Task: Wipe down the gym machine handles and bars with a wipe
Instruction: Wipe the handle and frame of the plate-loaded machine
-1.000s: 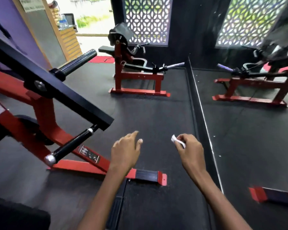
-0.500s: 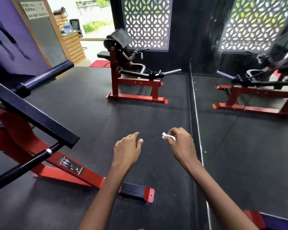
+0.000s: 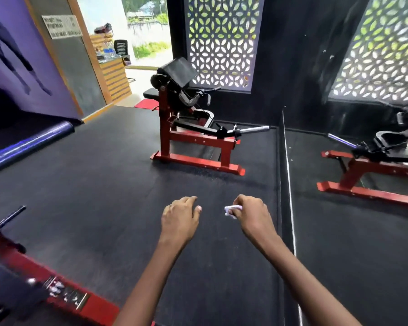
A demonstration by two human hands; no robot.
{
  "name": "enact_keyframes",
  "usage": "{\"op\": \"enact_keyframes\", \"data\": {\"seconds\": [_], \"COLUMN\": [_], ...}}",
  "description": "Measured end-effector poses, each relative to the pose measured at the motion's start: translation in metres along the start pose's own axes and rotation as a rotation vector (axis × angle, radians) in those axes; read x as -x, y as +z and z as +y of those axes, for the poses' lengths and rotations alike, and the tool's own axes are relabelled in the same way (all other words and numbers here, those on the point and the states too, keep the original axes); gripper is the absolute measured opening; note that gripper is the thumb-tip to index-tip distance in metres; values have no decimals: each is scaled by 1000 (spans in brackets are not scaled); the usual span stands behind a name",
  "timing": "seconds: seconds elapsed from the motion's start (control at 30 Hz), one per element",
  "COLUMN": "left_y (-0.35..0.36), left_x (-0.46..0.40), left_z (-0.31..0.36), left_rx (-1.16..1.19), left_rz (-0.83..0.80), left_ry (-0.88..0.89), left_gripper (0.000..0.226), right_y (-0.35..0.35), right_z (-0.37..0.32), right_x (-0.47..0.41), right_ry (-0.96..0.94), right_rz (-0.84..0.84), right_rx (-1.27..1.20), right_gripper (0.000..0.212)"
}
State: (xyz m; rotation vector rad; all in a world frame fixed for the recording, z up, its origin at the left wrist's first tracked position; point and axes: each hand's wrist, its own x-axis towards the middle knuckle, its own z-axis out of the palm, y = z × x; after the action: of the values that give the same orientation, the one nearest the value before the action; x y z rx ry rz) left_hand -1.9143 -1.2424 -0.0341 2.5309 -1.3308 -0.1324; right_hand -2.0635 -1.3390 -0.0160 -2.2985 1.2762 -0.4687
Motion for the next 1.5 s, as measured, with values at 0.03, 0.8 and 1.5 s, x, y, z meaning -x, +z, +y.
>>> {"op": "enact_keyframes", "data": {"seconds": [0.03, 0.8, 1.5], "left_y": [0, -18, -122], "left_x": [-20, -521, -740], "left_z": [1, -173, -600], "left_rx": [-9, -123, -79], "left_rz": [-9, 123, 255], "left_ry": [-5, -605, -1169], "left_gripper": [42, 43, 43], "right_y": [0, 202, 502], "right_z": [0, -193, -611], "right_x": [-21, -610, -851], "right_ry": [-19, -651, -1065], "right_rz": [1, -363, -720], "right_rx": [18, -30, -32], "right_gripper": [18, 25, 21]}}
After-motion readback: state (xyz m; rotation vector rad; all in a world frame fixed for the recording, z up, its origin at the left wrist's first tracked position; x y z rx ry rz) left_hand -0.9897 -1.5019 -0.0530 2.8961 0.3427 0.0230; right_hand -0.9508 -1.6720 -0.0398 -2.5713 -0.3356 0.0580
